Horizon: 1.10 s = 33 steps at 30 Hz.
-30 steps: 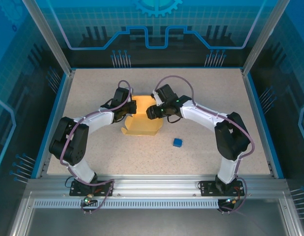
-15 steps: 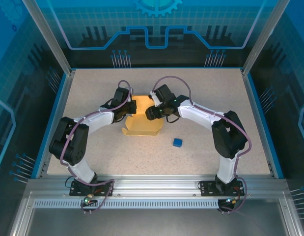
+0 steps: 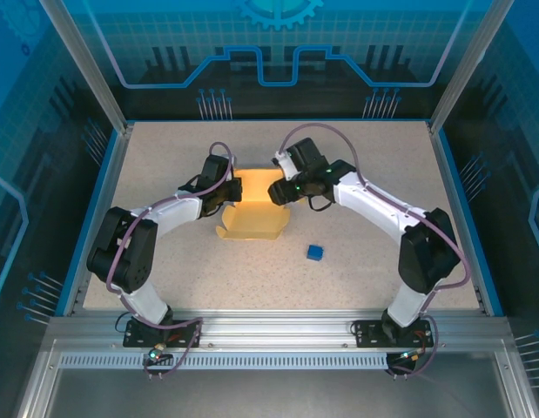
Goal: Fold the paper box
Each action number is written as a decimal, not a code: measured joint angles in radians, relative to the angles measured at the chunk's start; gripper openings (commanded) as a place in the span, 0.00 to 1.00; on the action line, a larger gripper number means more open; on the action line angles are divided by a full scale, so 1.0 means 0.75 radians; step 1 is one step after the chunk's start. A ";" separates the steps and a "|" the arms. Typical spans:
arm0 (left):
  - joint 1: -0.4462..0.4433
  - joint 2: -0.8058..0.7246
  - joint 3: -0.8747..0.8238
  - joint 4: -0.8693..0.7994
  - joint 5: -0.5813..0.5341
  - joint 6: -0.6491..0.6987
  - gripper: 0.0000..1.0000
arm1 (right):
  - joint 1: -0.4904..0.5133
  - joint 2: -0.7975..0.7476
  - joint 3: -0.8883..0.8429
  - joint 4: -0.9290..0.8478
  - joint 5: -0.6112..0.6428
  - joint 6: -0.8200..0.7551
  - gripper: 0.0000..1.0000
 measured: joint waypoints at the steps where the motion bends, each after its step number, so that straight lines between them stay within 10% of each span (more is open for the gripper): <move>1: 0.000 0.000 0.000 0.001 0.001 0.000 0.03 | -0.013 -0.016 0.004 -0.010 0.001 -0.014 0.56; 16: 0.000 0.000 0.000 0.000 0.009 -0.001 0.03 | -0.387 -0.247 -0.161 -0.021 -0.010 -0.023 0.53; 33: 0.000 -0.015 0.000 0.000 0.019 -0.004 0.03 | -0.349 -0.011 -0.211 0.123 -0.123 0.036 0.51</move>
